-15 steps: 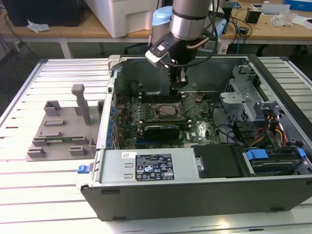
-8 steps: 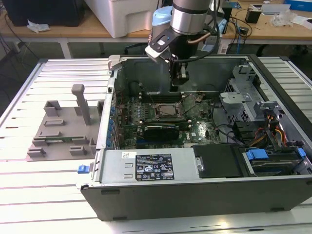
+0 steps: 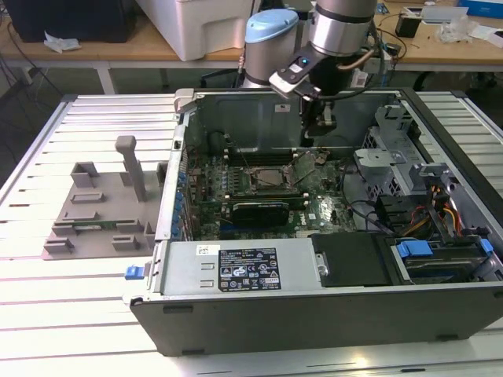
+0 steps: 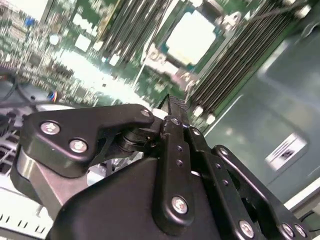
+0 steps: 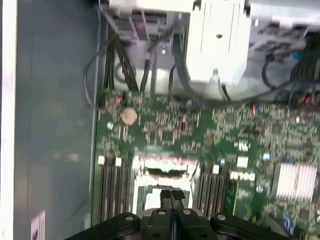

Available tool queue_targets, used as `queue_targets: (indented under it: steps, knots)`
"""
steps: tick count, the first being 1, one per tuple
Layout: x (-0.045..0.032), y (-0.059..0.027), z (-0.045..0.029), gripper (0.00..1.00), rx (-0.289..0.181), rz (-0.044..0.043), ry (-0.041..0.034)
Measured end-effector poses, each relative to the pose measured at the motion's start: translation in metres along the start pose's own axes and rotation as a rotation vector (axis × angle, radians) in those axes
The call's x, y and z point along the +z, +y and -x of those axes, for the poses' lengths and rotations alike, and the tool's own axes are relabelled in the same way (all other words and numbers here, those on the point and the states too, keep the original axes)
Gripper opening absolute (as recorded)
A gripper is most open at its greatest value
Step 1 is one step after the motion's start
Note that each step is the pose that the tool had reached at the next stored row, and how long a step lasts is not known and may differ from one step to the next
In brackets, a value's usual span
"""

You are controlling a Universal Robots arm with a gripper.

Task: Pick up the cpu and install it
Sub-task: 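Close the cpu cover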

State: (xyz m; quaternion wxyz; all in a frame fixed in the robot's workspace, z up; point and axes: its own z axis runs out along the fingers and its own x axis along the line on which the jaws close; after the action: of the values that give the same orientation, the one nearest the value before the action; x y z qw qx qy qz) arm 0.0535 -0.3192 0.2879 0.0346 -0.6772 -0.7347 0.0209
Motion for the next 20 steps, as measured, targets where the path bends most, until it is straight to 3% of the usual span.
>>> queue_targets:
  steps: [2,3,5,7,8,9,16,18,20]
  knots:
    - [-0.0004,0.0095,0.0006,0.11,0.000,-0.0018,0.0002]
    - [0.0007,0.0190,0.0011,0.11,0.000,-0.0073,0.0007]
    - [0.0028,0.0289,0.0017,0.11,0.000,-0.0143,0.0013]
    - [0.0087,0.0437,0.0011,0.11,0.000,-0.0210,0.0018]
    - [0.0151,0.0484,-0.0019,0.11,0.000,-0.0221,0.0019]
    - [0.0206,0.0490,-0.0038,0.11,0.000,-0.0221,0.0019]
    - [0.0371,0.0432,-0.0045,0.11,0.000,-0.0221,0.0018]
    - [0.0393,0.0374,-0.0050,0.11,0.000,-0.0221,0.0017]
    - [0.0406,0.0231,-0.0061,0.11,0.000,-0.0214,0.0019]
